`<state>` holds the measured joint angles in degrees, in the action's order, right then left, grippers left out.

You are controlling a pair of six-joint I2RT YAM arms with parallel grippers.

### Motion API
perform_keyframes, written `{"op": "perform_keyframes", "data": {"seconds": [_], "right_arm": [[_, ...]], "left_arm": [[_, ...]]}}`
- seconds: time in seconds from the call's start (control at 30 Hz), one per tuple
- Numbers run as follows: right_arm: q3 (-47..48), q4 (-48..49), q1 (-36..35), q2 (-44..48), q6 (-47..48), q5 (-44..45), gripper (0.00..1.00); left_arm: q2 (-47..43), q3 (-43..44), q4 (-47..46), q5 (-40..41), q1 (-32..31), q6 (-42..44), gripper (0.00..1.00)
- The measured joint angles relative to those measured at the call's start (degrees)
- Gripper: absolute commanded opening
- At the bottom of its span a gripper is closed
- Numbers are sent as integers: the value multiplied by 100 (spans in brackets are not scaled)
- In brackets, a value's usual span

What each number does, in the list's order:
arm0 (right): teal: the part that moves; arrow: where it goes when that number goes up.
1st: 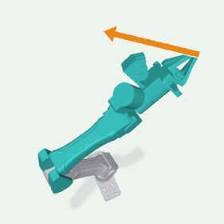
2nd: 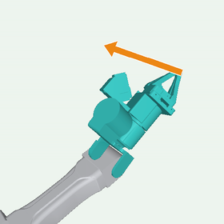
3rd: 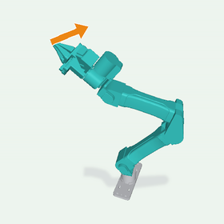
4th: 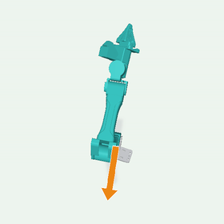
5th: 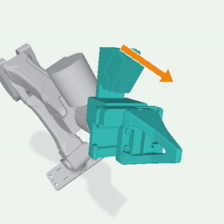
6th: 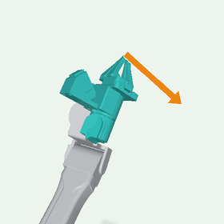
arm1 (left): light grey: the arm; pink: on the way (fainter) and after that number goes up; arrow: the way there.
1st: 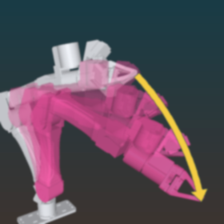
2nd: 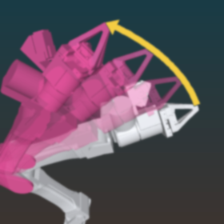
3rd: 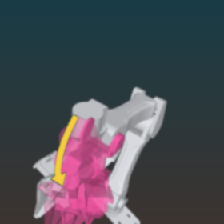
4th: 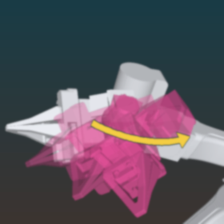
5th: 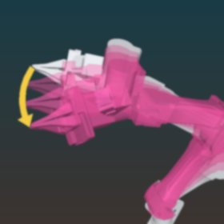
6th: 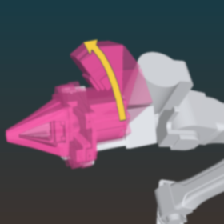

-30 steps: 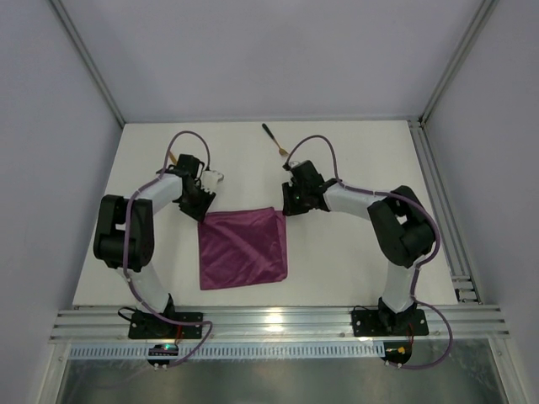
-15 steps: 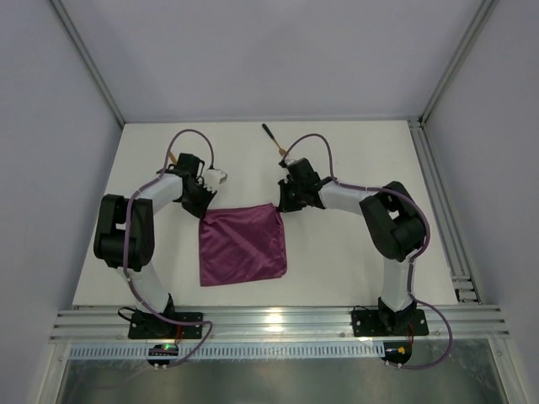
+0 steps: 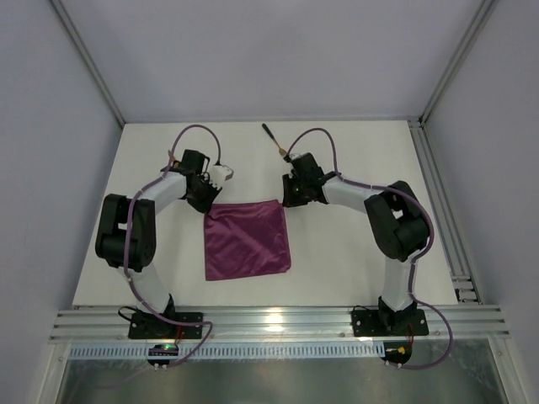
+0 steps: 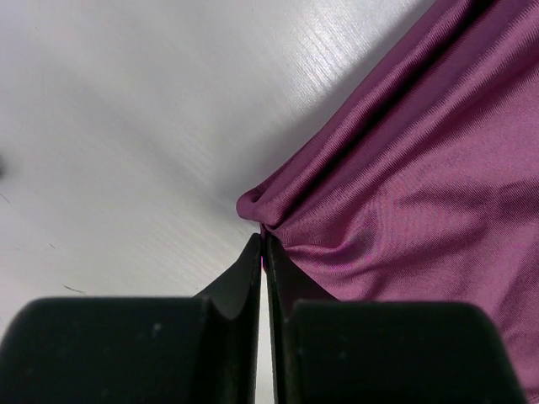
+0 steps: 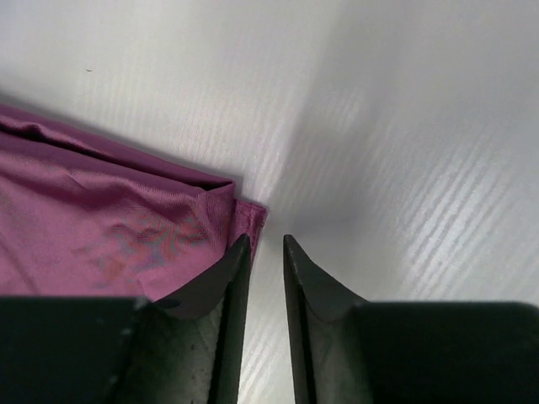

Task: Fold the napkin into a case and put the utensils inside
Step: Smooth out the lower triangle-folded napkin at the center of the board.

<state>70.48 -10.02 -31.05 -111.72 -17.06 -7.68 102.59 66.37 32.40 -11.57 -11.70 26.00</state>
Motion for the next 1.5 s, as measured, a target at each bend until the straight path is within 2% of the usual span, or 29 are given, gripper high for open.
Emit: {"op": "perform_keyframes", "data": {"seconds": [0.13, 0.5, 0.73, 0.8, 0.83, 0.87, 0.93, 1.03, 1.17, 1.3, 1.5], "right_arm": [[-9, -94, 0, 249, 68, 92, 35], [-31, 164, -7, 330, 20, -195, 39], [-28, 273, -15, 57, 15, -361, 39], [-28, 262, -22, -44, 11, -350, 36], [-28, 273, -22, -76, -2, -354, 33], [-28, 284, -24, -81, -2, -348, 23], [-28, 271, -22, -87, -20, -337, 17], [-28, 271, -24, -94, -39, -319, 12], [-28, 278, -28, -94, 0, -319, 11], [-31, 289, -28, -94, 72, -323, 11], [-66, 352, -28, -92, 162, -358, 12]], "left_arm": [[0, 0, -4, -2, 0, 0, 4], [0, 0, -7, 101, -87, 46, 8], [0, 24, -28, 107, -234, 44, 10], [0, 46, -35, 105, -254, 46, 16], [0, 66, -31, 101, -256, 50, 26], [0, 94, -22, 87, -256, 85, 30], [-2, 164, 39, 26, -247, 136, 39], [-20, 330, 195, -138, -190, 129, 44], [-133, 632, 319, -317, -59, 37, 46], [-66, 966, 334, -334, -20, -109, 41], [686, 1331, 367, -428, -44, -181, 41]]}}
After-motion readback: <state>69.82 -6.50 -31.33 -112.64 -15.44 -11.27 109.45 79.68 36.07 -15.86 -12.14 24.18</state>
